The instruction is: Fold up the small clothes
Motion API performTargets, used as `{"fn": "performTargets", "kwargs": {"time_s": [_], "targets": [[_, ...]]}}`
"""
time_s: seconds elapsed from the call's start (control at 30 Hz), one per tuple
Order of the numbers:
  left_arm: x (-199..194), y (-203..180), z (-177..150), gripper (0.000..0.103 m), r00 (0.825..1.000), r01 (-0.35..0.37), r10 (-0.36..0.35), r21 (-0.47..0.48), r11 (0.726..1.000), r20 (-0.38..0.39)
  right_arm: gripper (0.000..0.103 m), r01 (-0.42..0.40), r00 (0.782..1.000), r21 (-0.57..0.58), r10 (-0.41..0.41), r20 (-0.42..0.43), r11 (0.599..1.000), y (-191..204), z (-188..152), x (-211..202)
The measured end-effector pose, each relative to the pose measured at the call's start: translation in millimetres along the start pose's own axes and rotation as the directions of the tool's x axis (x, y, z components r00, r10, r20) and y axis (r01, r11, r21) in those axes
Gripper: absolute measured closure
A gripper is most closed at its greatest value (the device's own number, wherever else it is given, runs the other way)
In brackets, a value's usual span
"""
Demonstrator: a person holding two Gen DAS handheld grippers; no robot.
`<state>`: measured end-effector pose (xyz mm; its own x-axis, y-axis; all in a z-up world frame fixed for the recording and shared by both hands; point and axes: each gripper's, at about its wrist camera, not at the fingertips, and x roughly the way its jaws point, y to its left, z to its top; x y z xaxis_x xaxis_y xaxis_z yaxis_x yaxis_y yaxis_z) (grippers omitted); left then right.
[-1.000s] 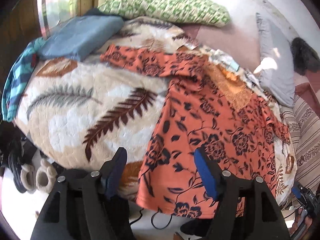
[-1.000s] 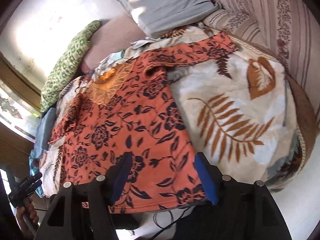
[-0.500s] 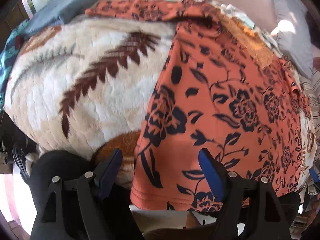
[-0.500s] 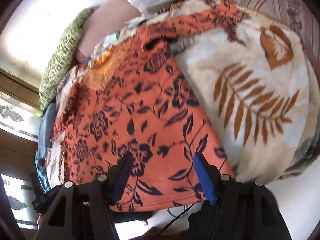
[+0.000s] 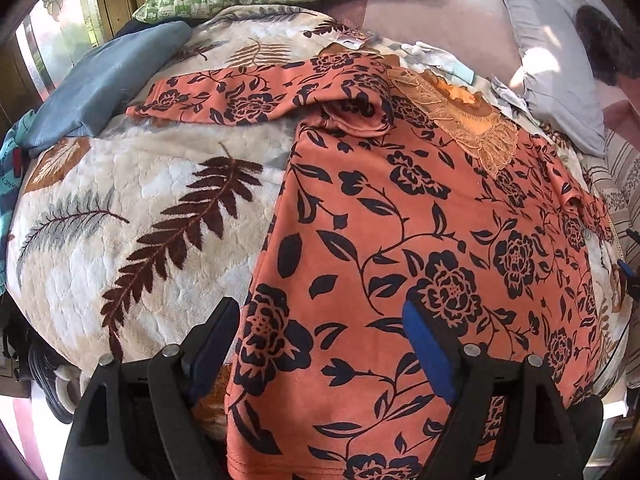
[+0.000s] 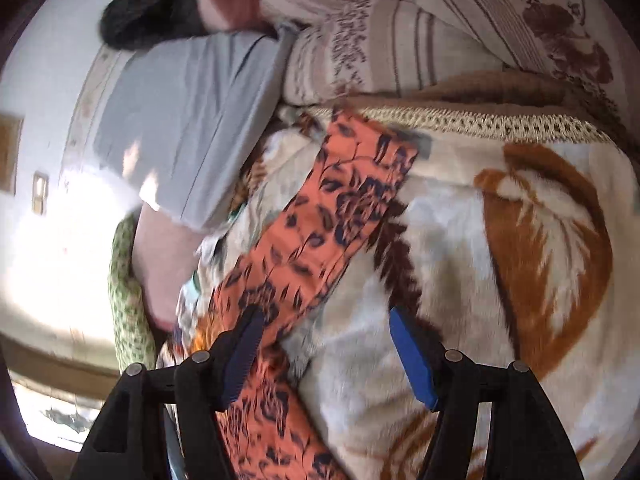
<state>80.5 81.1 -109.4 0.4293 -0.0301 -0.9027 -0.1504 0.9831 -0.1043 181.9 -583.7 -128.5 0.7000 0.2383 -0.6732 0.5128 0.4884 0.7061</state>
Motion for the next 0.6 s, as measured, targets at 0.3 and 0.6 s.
{"fn": "performTargets", "kwargs": {"time_s": [0.3, 0.6], "targets": [[15.2, 15.8, 10.4, 0.019, 1.000, -0.007, 0.008, -0.073, 0.997, 0.012, 0.038, 0.109, 0.993, 0.054, -0.111, 0.045, 0.993, -16.1, 66.6, 66.9], [26.1, 7.2, 12.6, 0.019, 0.999, 0.033, -0.033, -0.045, 0.998, 0.000, 0.096, 0.241, 0.966, -0.058, -0.234, 0.108, 0.969, 12.0, 71.9, 85.4]]}}
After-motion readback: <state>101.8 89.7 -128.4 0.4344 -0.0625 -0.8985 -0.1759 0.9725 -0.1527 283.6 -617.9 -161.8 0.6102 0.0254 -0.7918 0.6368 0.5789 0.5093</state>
